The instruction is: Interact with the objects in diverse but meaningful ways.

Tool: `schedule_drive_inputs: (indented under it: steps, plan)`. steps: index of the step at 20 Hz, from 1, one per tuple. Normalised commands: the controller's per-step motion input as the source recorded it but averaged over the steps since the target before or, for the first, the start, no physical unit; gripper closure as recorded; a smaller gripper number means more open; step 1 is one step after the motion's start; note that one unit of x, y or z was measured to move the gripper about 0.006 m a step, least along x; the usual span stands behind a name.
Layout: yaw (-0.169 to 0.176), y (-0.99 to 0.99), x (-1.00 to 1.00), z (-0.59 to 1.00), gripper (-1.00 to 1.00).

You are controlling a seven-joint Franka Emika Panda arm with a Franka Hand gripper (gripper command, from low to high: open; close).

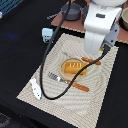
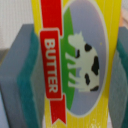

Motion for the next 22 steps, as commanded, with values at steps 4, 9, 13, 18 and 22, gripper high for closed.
schedule_drive_inputs:
  steps: [4,9,13,18,22]
  plan:
    - [0.092,0.68,-0.32,-0.14,1.00]
    - [0.111,0.56,-0.42,-0.28,1.00]
    - [0.107,0.34,-0.39,-0.48,1.00]
    - [0.110,0.07,-0.40,-0.56,1.00]
    - [0.100,0.00,-0.41,-0.55,1.00]
